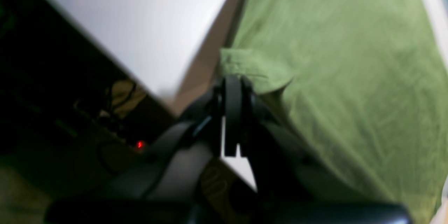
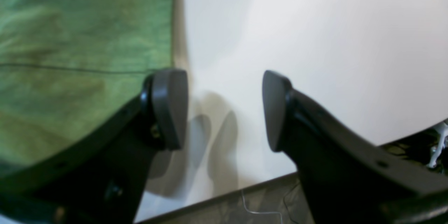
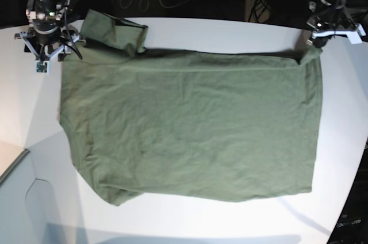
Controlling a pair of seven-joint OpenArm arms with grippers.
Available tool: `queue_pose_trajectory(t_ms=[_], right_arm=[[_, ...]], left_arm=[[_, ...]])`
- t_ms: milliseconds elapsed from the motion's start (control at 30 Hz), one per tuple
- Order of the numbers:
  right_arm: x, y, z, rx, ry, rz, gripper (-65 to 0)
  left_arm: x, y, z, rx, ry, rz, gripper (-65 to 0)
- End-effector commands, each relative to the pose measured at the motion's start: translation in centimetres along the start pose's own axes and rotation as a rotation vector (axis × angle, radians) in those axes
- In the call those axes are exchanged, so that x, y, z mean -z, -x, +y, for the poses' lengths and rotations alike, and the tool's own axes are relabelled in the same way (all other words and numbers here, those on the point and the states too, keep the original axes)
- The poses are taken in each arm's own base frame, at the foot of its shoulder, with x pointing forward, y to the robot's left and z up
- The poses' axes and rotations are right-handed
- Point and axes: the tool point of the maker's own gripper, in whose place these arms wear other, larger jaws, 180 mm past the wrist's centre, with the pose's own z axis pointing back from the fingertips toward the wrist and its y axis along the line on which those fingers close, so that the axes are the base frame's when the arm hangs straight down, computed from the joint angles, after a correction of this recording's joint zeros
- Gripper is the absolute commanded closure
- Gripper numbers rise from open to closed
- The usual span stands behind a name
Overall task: Layout the t-shirt on the table in an organized manner, then fold the t-shirt properly
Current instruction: 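Hold the shoulder edge with both grippers and smooth the shirt flat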
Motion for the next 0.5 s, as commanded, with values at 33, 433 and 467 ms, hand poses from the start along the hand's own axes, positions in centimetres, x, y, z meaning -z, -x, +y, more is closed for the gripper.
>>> queue_pose_trajectory(t_ms=[33, 433, 467], right_arm=[[-0.2, -1.0, -0.6, -0.008, 0.013, -0.034, -33.7], [-2.5, 0.1, 1.5, -0.08, -0.103, -0.027, -36.4], [-2.9, 0.0, 2.0, -0.087, -0.123, -0.035, -37.7]], left_arm=[[0.1, -0.5, 0.3, 0.01, -0.002, -0.017, -0.1], [2.6, -3.0, 1.8, 0.032, -0.032, -0.034, -0.1], [2.6, -3.1, 2.0, 0.036, -0.034, -0.033, -0.1]])
